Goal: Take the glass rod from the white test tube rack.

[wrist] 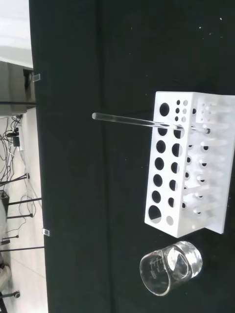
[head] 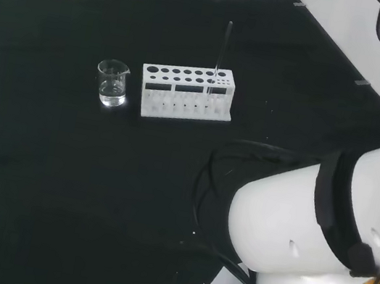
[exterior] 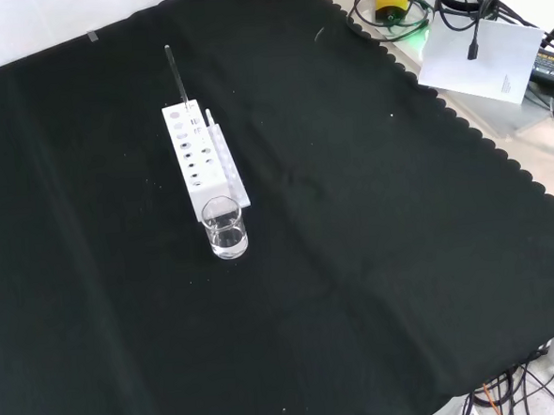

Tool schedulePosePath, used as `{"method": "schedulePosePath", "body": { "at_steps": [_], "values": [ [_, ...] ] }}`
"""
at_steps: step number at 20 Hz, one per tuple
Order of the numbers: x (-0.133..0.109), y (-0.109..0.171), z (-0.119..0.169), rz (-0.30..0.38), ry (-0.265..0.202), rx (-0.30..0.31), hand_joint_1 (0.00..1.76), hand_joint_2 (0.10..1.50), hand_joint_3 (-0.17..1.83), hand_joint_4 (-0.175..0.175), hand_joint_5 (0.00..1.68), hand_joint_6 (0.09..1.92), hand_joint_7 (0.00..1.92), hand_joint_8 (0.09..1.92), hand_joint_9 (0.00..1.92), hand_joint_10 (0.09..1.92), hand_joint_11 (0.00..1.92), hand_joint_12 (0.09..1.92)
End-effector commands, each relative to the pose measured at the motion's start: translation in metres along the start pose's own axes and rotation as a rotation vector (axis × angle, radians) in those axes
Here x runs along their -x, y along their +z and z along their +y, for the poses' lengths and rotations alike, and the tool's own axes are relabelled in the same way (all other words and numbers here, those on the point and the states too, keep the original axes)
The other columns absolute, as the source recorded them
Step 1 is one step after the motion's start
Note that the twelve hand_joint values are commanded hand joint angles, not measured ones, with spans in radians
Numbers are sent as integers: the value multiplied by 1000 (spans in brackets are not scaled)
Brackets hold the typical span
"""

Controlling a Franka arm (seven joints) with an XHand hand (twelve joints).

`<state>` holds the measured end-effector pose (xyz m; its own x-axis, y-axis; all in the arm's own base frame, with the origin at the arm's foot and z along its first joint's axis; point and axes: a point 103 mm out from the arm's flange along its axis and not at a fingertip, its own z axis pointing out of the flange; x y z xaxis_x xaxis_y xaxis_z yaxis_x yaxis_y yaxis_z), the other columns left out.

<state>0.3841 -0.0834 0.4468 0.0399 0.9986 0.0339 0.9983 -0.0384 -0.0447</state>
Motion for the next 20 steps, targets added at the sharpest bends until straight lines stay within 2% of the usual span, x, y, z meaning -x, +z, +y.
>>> {"method": "schedulePosePath", "body": {
  "at_steps": [1,5,8,11,12,14,20],
  "values": [
    [0,8,39,-13,-15,-1,708,819,604,-155,172,87,0,827,35,918,0,1314],
    [-1,16,58,-9,-2,-11,705,820,604,-155,174,87,0,830,42,921,0,1326],
    [5,21,69,-3,-33,-21,704,822,604,-155,176,87,0,834,47,922,0,1335],
    [12,26,77,-5,-40,-15,703,823,603,-154,177,87,0,842,50,922,0,1352],
    [15,28,79,5,-64,-8,703,823,603,-154,177,87,0,844,52,923,0,1355],
    [19,32,84,15,-84,5,702,824,602,-154,178,87,0,847,55,924,0,1359],
    [29,42,100,-6,-56,-23,693,830,603,-154,181,87,0,858,63,924,0,1383]
  ]
}}
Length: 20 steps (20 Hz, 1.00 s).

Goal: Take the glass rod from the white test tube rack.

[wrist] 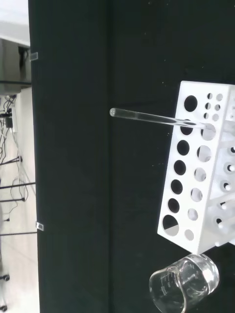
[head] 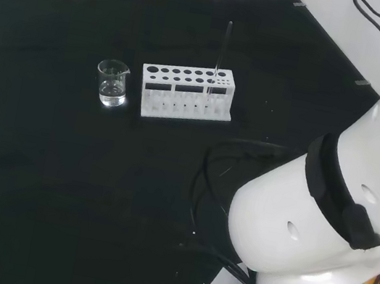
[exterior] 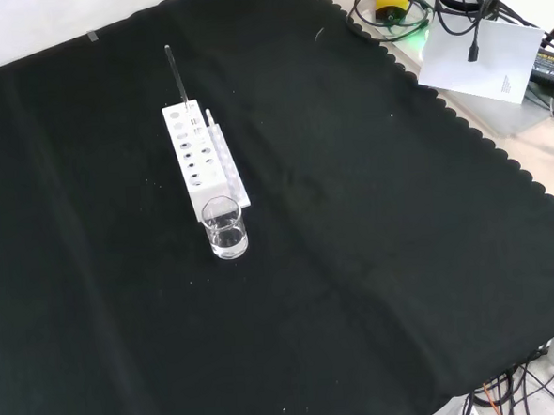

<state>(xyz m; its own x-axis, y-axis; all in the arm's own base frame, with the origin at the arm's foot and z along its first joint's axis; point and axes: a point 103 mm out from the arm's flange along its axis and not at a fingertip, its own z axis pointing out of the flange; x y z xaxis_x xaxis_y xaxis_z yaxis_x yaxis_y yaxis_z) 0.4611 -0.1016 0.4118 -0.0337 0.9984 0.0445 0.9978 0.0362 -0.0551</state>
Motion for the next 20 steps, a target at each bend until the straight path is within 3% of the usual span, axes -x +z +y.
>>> {"method": "schedulePosePath", "body": {
  "at_steps": [1,9,11,16,18,19,20],
  "values": [
    [13,12,24,-1,20,-12,693,830,603,-154,182,87,0,859,63,924,0,1384],
    [13,30,50,-27,46,-58,687,835,603,-154,188,87,0,876,68,925,0,1400],
    [13,37,55,-21,11,-59,685,836,602,-154,189,87,0,882,72,926,0,1407],
    [5,54,67,-78,25,-111,681,840,601,-154,192,87,2,901,87,931,0,1423],
    [5,60,69,-71,36,-116,679,842,602,-154,193,87,6,908,92,932,0,1427],
    [-11,61,78,-88,40,-125,678,843,602,-155,194,87,8,910,96,933,0,1429],
    [-17,61,82,-81,10,-118,677,844,602,-155,196,87,10,913,100,934,0,1431]
  ]
}}
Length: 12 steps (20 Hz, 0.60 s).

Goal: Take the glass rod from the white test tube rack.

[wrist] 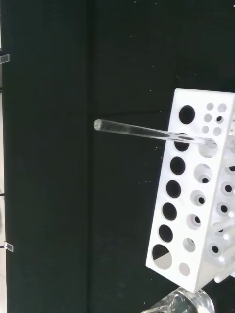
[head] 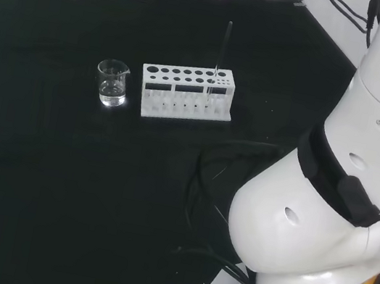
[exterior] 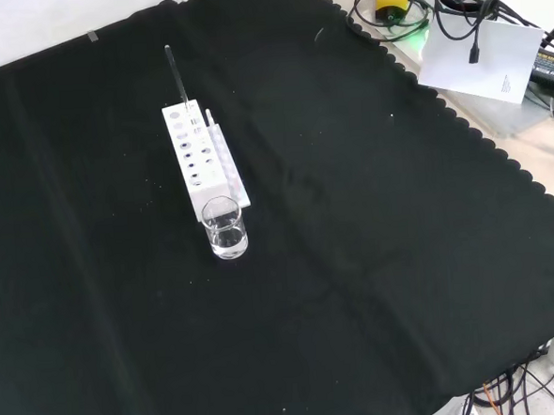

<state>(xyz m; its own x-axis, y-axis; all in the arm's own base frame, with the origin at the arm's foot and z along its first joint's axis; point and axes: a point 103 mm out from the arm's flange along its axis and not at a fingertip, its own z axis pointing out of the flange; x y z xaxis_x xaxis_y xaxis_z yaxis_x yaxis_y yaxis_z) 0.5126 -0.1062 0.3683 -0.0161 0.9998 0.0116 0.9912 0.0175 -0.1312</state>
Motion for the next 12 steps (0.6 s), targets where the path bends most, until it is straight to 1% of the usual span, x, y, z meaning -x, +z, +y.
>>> {"method": "schedulePosePath", "body": {
  "at_steps": [1,4,7,8,9,10,11,12],
  "values": [
    [-27,19,30,-47,-15,-37,676,846,602,-155,197,87,13,916,104,935,0,1433],
    [-14,26,24,-52,-7,-37,672,850,602,-156,201,87,26,928,125,939,1,1453],
    [-6,39,19,-47,12,-47,669,852,602,-156,203,87,41,936,144,943,3,1462],
    [-23,38,29,-66,29,-63,669,852,602,-156,204,87,45,938,150,944,4,1464],
    [-29,39,33,-73,40,-66,668,853,602,-156,205,87,49,940,155,944,6,1465],
    [-32,40,34,-41,42,-49,668,853,602,-156,206,87,52,942,159,945,8,1467],
    [-33,42,35,-46,20,-61,667,854,602,-156,207,87,57,944,164,945,12,1468],
    [-34,44,35,-58,15,-67,667,855,602,-157,208,87,61,946,171,946,16,1469]
  ]
}}
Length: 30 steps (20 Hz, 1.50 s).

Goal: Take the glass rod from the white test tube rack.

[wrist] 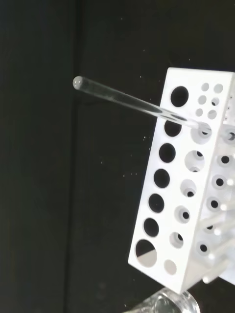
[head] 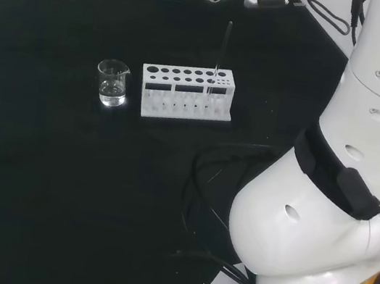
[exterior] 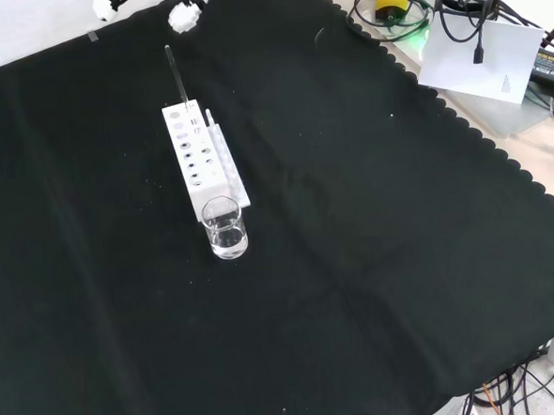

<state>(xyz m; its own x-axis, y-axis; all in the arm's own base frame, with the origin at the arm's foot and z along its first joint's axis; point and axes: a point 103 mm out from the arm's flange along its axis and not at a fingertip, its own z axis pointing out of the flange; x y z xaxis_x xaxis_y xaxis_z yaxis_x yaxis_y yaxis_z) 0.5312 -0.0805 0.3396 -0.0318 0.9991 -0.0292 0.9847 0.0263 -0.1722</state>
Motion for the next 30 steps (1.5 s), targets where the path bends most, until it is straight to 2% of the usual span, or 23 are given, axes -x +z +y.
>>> {"method": "schedulePosePath", "body": {
  "at_steps": [1,6,11,12,13,15,18,20,21,22,28,30],
  "values": [
    [-10,18,13,-22,25,-29,666,855,602,-157,209,87,64,947,175,946,20,1470],
    [11,33,7,-3,48,-33,664,858,601,-157,212,87,76,953,192,944,35,1469],
    [26,61,7,-1,66,-51,660,863,602,-157,217,87,87,956,212,945,43,1466],
    [26,63,8,1,71,-51,659,864,601,-157,218,87,88,956,216,945,44,1466],
    [11,61,16,-23,43,-66,659,865,601,-157,219,87,91,957,219,945,45,1465],
    [6,61,20,-29,37,-74,658,866,601,-157,221,87,95,958,224,944,47,1464],
    [18,67,14,-15,55,-75,655,869,601,-157,224,87,111,963,244,948,48,1463],
    [30,71,8,24,68,-66,655,871,600,-158,229,87,134,965,277,944,55,1461],
    [15,72,17,-8,88,-82,655,872,599,-159,232,87,152,966,298,940,63,1461],
    [12,72,19,-14,89,-88,655,873,598,-159,238,87,171,966,327,932,78,1457],
    [14,76,17,-19,77,-97,655,878,596,-159,268,87,248,968,417,915,133,1448],
    [22,78,12,-18,76,-83,658,881,596,-164,311,87,348,962,506,893,199,1428]
  ]
}}
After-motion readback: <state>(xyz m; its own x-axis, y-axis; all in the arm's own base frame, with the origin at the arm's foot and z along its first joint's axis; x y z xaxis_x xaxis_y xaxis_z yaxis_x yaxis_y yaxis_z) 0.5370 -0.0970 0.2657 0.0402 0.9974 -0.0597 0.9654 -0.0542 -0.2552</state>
